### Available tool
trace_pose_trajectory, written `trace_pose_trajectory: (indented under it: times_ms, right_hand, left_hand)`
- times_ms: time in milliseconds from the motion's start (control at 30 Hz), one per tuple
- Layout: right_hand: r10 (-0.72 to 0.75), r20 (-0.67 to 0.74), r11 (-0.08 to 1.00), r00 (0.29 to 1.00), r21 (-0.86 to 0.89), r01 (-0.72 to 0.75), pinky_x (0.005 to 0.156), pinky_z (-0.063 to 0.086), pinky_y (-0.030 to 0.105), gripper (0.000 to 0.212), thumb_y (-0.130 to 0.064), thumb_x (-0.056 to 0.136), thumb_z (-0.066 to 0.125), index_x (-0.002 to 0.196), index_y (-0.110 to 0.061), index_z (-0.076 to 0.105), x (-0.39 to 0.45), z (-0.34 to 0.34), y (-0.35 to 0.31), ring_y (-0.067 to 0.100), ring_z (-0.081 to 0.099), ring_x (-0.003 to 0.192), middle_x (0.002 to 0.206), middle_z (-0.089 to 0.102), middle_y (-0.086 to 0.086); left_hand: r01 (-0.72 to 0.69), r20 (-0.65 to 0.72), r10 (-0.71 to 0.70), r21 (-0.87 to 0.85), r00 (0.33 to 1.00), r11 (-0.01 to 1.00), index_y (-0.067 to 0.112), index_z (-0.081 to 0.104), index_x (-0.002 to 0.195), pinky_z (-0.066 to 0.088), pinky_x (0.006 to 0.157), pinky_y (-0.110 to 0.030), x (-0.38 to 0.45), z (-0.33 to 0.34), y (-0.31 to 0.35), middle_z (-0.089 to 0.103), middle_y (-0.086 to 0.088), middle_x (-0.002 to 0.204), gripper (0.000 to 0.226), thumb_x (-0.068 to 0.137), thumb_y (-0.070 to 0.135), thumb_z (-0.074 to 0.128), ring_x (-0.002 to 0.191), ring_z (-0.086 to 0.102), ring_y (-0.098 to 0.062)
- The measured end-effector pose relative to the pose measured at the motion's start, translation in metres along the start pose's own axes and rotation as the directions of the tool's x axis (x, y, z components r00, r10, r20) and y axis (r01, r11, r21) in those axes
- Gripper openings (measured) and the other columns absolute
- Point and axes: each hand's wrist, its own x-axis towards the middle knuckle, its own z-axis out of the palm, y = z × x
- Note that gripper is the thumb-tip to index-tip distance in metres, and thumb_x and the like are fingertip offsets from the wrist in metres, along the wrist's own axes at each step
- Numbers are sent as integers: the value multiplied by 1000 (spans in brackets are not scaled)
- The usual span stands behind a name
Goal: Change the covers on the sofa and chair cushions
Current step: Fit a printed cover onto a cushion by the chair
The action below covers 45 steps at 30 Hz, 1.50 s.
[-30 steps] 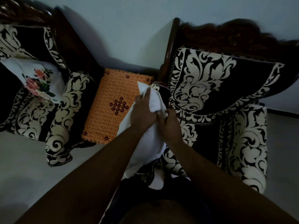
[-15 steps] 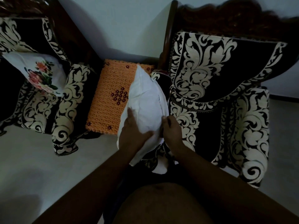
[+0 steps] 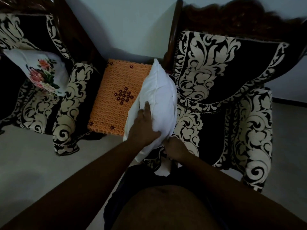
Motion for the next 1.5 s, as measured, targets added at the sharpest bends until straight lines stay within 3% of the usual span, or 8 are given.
trace_pose_trajectory:
  times_ms: [367, 700, 933, 1033, 1167, 1233, 1333, 1500]
  right_hand:
    - [-286, -64, 802, 956, 530, 275, 63, 40, 31, 40, -25, 102, 47, 64, -17, 55, -42, -14, -70, 11, 51, 54, 57, 56, -3]
    - [-152, -267, 886, 952, 390, 251, 77, 46, 29, 42, -52, 101, 49, 112, -13, 61, -8, -65, -38, 13, 60, 91, 104, 63, 0]
    - [192, -455, 923, 870, 385, -2, 97, 47, 45, 127, -79, 67, 72, 158, -23, 2, 20, -72, -55, 43, 51, 126, 149, 34, 27]
    - [132, -519, 952, 844, 305, 38, 90, 46, 41, 107, -65, 75, 75, 153, -21, 18, 28, -84, -47, 41, 55, 120, 141, 44, 21]
    - [25, -567, 980, 824, 176, 91, 91, 47, 44, 88, -47, 93, 62, 158, -18, 10, 29, -83, -47, 42, 54, 124, 150, 38, 21]
    - [-20, -609, 993, 793, 82, 89, 97, 47, 52, 94, -50, 95, 57, 160, -20, -5, 27, -83, -49, 44, 41, 138, 164, 12, 20]
    - [-114, -568, 991, 815, -126, 51, 104, 36, 69, 128, -77, 74, 65, 155, -33, -23, 23, -79, -58, 43, 4, 152, 166, -12, 16]
    - [-283, -571, 956, 771, -237, 176, 81, 52, 46, 144, -56, 64, 87, 158, -25, -19, 38, -85, -68, 33, 45, 116, 138, 36, 17]
  left_hand:
    - [101, -605, -430, -500, 670, 860, 9, 52, 126, 42, 81, -34, 37, -37, 35, 67, -14, 117, 41, 90, 26, 64, 106, 64, -36]
    - [-135, -324, 50, -243, 945, 961, 12, 45, 136, 48, 92, -41, 24, -13, 15, 53, -11, 129, 65, 86, 40, 75, 117, 56, -32]
    - [-320, -77, 313, -93, 946, 943, 26, 47, 147, 43, 110, -52, 29, 19, 14, 51, -7, 149, 80, 80, 69, 61, 137, 48, -30]
    - [-26, -349, -39, -179, 936, 983, 30, 45, 143, 40, 109, -56, 38, 12, -2, 50, -9, 149, 72, 84, 70, 57, 138, 45, -32]
    - [549, 287, -495, -638, 820, 540, 10, 22, 159, 39, 116, -45, 41, 12, 3, 34, -9, 161, 131, 63, 80, 77, 144, 41, -32]
    - [572, 398, -446, -726, 802, 381, 6, 61, 131, 59, 88, -33, 37, 10, 6, 68, -11, 127, 90, 68, 65, 85, 106, 69, -24]
    - [353, 102, -383, -650, 918, 673, 14, 71, 119, 58, 84, -35, 34, 3, 9, 73, -6, 116, 52, 80, 48, 74, 99, 69, -21]
    - [187, -25, -300, -733, 953, 654, 17, 68, 123, 57, 85, -38, 25, -31, 2, 73, -5, 111, 48, 78, 35, 62, 100, 69, -23]
